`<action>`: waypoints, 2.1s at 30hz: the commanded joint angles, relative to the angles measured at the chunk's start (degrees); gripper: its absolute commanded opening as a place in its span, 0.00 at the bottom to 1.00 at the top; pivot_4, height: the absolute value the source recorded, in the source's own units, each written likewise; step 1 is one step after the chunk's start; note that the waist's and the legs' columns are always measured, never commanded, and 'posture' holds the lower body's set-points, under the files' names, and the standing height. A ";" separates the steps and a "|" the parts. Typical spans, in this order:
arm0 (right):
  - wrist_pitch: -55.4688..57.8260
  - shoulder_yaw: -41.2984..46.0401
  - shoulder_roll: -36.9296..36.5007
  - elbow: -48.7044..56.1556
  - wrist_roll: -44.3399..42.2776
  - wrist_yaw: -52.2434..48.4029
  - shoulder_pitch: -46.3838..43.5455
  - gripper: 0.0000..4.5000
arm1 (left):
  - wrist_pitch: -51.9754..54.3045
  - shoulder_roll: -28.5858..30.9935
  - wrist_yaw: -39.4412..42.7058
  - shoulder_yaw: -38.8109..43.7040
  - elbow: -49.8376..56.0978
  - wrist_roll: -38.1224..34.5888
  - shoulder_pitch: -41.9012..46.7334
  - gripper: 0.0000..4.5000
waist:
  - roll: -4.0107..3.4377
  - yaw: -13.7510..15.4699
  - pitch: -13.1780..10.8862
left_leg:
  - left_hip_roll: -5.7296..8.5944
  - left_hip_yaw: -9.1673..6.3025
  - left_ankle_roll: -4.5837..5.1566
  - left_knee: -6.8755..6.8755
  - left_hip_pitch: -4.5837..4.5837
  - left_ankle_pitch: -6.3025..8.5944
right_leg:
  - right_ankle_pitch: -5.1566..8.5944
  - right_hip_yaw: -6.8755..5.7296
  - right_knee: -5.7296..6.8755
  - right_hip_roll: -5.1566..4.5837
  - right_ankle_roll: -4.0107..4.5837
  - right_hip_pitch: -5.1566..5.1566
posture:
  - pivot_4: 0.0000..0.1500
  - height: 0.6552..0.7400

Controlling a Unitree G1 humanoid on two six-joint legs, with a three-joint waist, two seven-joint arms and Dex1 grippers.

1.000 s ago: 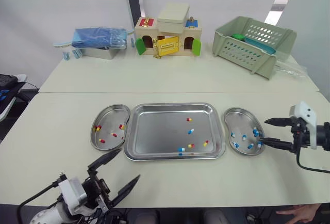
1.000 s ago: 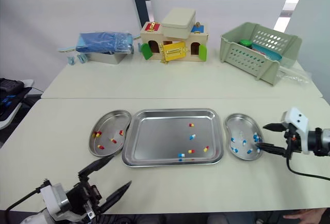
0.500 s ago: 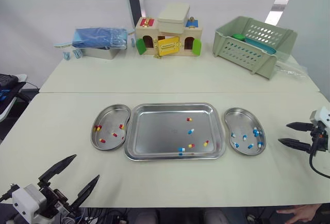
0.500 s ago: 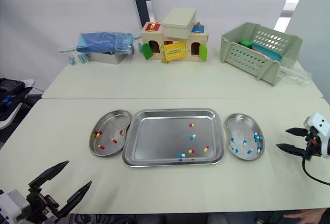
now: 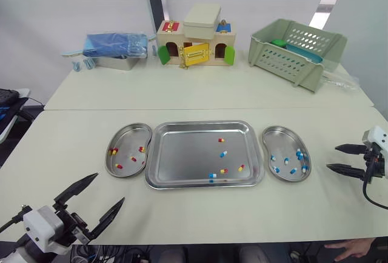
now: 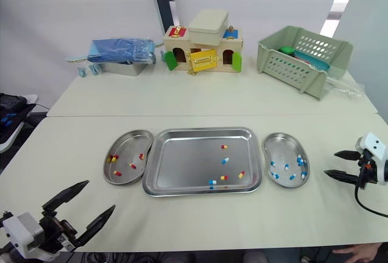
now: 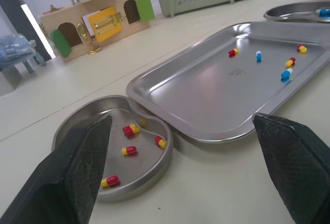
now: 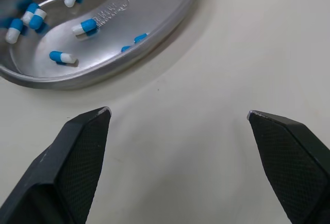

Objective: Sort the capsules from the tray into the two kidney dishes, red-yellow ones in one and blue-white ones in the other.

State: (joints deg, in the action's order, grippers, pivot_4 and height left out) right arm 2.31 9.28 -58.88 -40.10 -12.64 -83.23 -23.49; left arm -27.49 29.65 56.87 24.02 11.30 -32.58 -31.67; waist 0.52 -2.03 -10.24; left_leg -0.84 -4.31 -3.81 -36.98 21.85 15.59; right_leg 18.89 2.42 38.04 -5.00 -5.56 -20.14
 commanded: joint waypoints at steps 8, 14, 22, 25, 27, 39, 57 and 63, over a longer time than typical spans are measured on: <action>24.50 -8.70 3.22 38.89 -9.77 -0.61 -5.55 0.99 | -0.33 -2.80 0.74 -7.36 9.11 1.71 -3.97 1.00 | -0.07 -0.19 0.04 | -0.01 -0.08 0.00 0.00 0.02 0.00 | 0.00 -0.05 0.00 0.01 0.00 0.01 | 1.00 1.00; 36.50 -21.42 10.61 48.87 -8.48 3.27 -17.06 0.99 | -1.88 -5.20 0.47 -10.39 9.73 2.85 -5.42 1.00 | -0.06 0.18 0.03 | 0.00 -0.11 0.00 0.00 0.11 0.00 | 0.00 -0.07 -0.03 0.01 0.00 -0.07 | 1.00 1.00; 40.62 -36.56 20.31 50.82 0.11 10.22 -23.81 0.99 | -4.64 -8.86 -1.60 -14.18 9.95 6.00 -7.40 1.00 | 0.01 0.24 0.02 | 0.01 -0.18 0.00 -0.01 0.15 0.00 | 0.00 -0.14 -0.03 0.00 0.00 -0.10 | 1.00 1.00; 39.41 -40.12 22.75 49.79 3.52 12.20 -24.64 0.99 | -5.67 -9.17 -1.94 -14.92 9.28 6.62 -7.72 1.00 | 0.01 0.18 0.02 | 0.02 -0.18 0.00 -0.01 0.15 0.00 | 0.00 -0.13 0.00 0.00 0.00 -0.13 | 1.00 1.00; 38.59 -41.44 23.79 49.35 5.01 12.92 -24.82 0.99 | -6.26 -9.31 -2.16 -15.29 8.70 6.99 -7.62 1.00 | 0.01 0.24 0.03 | 0.02 -0.18 0.00 -0.01 0.16 0.00 | 0.00 -0.13 -0.01 0.00 0.00 -0.13 | 1.00 1.00; 36.61 -45.49 25.96 47.24 9.39 12.79 -25.05 0.63 | -9.43 -10.00 -4.40 -18.13 6.50 8.90 -7.36 1.00 | 0.01 0.16 0.03 | 0.02 -0.19 0.00 0.00 0.15 0.00 | 0.00 -0.14 -0.01 0.01 0.00 -0.14 | 1.00 1.00; 31.33 -50.10 28.41 43.17 17.08 13.31 -24.12 0.63 | -12.60 -9.04 -5.22 -19.84 4.22 8.52 -7.91 1.00 | 0.01 0.15 0.02 | 0.02 -0.18 0.00 0.00 0.14 0.00 | 0.00 -0.13 -0.01 0.01 0.00 -0.16 | 1.00 1.00; 30.00 -50.16 28.82 41.69 18.87 13.31 -23.63 0.43 | -13.15 -8.92 -5.30 -19.80 3.72 8.31 -8.03 1.00 | 0.01 0.15 0.03 | 0.02 -0.18 0.00 0.00 0.14 0.00 | 0.00 -0.13 -0.01 0.01 0.00 -0.16 | 1.00 1.00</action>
State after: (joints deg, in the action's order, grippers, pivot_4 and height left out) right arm 32.89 -40.82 -30.36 1.42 5.68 -69.79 -47.69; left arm -39.36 20.23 51.84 4.38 14.95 -23.84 -38.69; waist 0.53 -1.88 -10.21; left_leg -0.82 -4.50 -3.81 -36.98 21.98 15.59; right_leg 18.89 2.29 38.02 -5.00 -5.56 -20.29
